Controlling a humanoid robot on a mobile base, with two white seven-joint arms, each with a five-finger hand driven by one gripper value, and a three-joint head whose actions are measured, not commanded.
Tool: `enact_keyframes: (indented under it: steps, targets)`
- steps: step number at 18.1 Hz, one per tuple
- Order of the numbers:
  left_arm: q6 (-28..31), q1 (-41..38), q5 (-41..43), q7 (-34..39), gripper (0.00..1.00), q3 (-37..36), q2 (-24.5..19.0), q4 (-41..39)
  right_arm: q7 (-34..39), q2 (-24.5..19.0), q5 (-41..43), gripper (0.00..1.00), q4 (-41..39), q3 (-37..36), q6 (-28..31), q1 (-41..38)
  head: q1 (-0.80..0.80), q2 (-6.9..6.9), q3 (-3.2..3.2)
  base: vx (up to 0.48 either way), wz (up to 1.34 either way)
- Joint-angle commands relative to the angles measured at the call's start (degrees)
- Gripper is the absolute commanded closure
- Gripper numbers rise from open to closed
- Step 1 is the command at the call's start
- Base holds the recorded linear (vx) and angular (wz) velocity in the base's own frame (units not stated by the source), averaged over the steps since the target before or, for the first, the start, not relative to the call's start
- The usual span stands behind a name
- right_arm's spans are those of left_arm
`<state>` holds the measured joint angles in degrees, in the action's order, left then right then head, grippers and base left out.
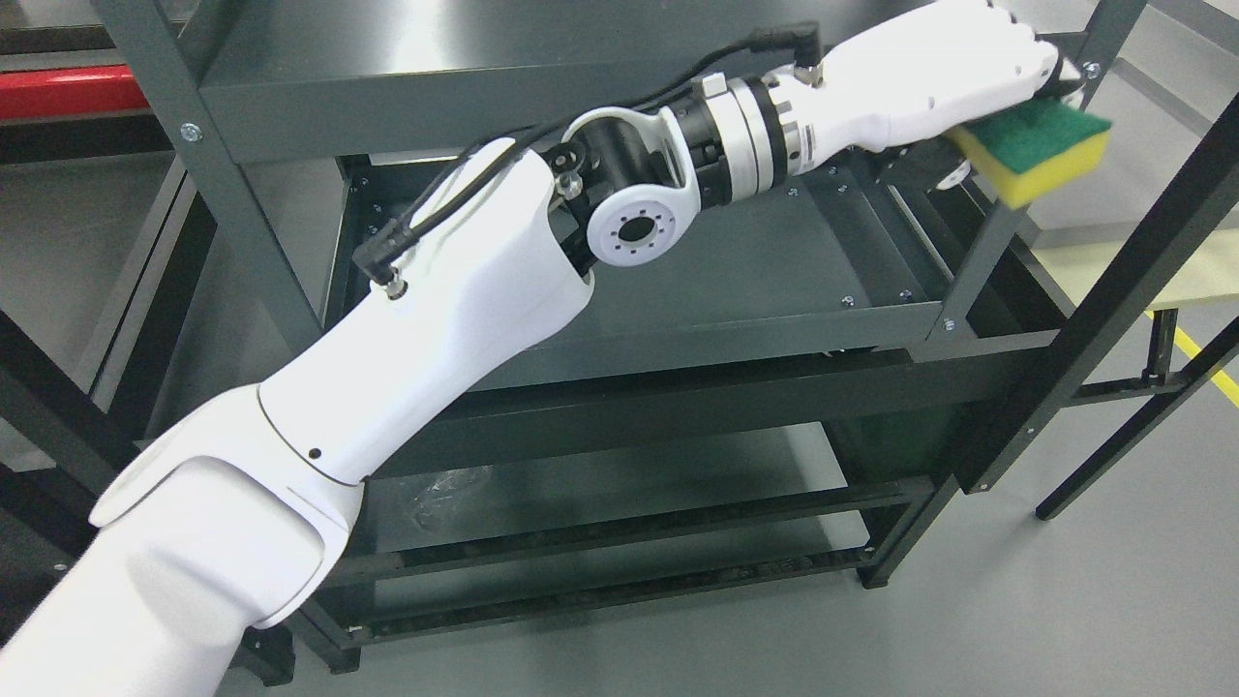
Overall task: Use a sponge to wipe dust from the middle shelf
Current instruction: 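Reach the sponge back to the far end of the shelf, then wipe the sponge along the shelf toward the robot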
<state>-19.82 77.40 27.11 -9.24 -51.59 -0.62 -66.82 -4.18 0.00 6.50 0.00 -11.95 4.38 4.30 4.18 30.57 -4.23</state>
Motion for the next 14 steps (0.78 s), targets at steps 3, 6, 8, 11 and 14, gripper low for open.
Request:
enact_keyframes:
  steps: [3, 6, 8, 11, 14]
  targets:
    - [-2.41, -7.35, 3.91, -0.17, 0.99, 8.76, -0.38, 0.83, -0.04, 1.0, 0.0, 0.0, -1.0, 0.0, 0.01, 0.01, 0.0, 0.0, 0.0, 0.0, 0.0]
    - [-4.79, -9.36, 3.83, -4.97, 1.0, 16.58, -0.38, -4.96, -0.04, 1.0, 0.0, 0.0, -1.0, 0.0, 0.01, 0.01, 0.0, 0.0, 0.0, 0.0, 0.0]
    - [-6.28, -13.92, 3.74, -11.65, 1.0, 23.08, -1.22, -10.67, -0.04, 1.0, 0.0, 0.0, -1.0, 0.0, 0.01, 0.01, 0.0, 0.0, 0.0, 0.0, 0.0]
    - [-12.33, -20.17, 3.74, -19.57, 1.0, 34.67, -5.16, -15.52, -0.04, 1.0, 0.0, 0.0, -1.0, 0.0, 0.01, 0.01, 0.0, 0.0, 0.0, 0.0, 0.0]
    - [-18.05, -20.62, 3.39, -21.17, 1.0, 46.81, -9.65, -15.44, -0.04, 1.0, 0.0, 0.0, -1.0, 0.0, 0.01, 0.01, 0.0, 0.0, 0.0, 0.0, 0.0]
